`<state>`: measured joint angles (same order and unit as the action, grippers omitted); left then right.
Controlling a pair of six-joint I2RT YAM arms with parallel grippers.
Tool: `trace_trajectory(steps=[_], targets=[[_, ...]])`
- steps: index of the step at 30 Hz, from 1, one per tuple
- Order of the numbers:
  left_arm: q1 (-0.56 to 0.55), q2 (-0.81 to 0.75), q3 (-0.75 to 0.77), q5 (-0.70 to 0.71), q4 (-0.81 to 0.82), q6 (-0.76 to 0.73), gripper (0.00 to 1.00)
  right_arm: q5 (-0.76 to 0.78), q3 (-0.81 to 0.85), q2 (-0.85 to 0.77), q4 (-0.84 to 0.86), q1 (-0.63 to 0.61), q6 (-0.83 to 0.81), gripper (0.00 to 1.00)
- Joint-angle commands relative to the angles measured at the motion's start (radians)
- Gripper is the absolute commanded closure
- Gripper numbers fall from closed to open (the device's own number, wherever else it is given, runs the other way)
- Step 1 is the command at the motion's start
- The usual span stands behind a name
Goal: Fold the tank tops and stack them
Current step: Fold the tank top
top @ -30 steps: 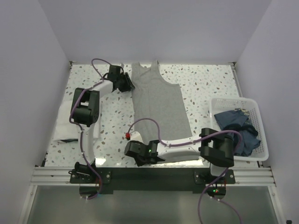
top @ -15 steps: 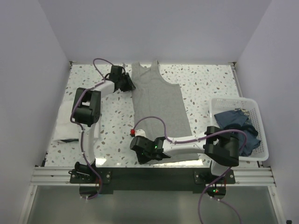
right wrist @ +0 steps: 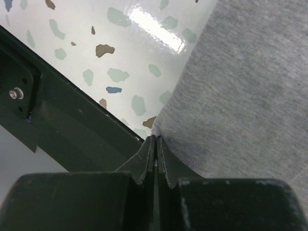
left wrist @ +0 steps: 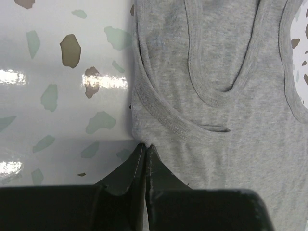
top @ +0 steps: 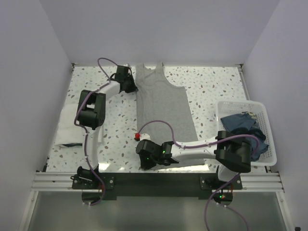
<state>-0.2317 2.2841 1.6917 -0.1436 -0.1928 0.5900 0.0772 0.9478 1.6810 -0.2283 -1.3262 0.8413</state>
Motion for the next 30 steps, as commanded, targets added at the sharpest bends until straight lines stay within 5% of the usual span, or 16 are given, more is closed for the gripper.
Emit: trace_trajectory(steps=[1,16,21,23,26,30], targets=[[0.0,0.026,0.097,0.05,-0.026,-0.019,0.98,-0.05,0.045,0.003,0.037,-0.001,0.013,1.0],[0.054,0.101,0.273,0.104,-0.139,-0.081,0.94,-0.099,0.361,0.281,0.055,0.001,0.008,1.0],[0.063,0.101,0.301,0.107,-0.146,-0.093,0.84,-0.1,0.437,0.332,0.06,-0.001,0.016,1.0],[0.063,0.091,0.306,0.107,-0.146,-0.102,0.71,-0.094,0.451,0.33,0.057,0.001,0.01,1.0],[0.066,0.055,0.306,0.098,-0.14,-0.116,0.54,-0.08,0.442,0.301,0.055,0.002,-0.004,0.84],[0.066,-0.003,0.307,0.087,-0.132,-0.13,0.42,-0.042,0.393,0.232,0.06,0.007,-0.028,0.63]])
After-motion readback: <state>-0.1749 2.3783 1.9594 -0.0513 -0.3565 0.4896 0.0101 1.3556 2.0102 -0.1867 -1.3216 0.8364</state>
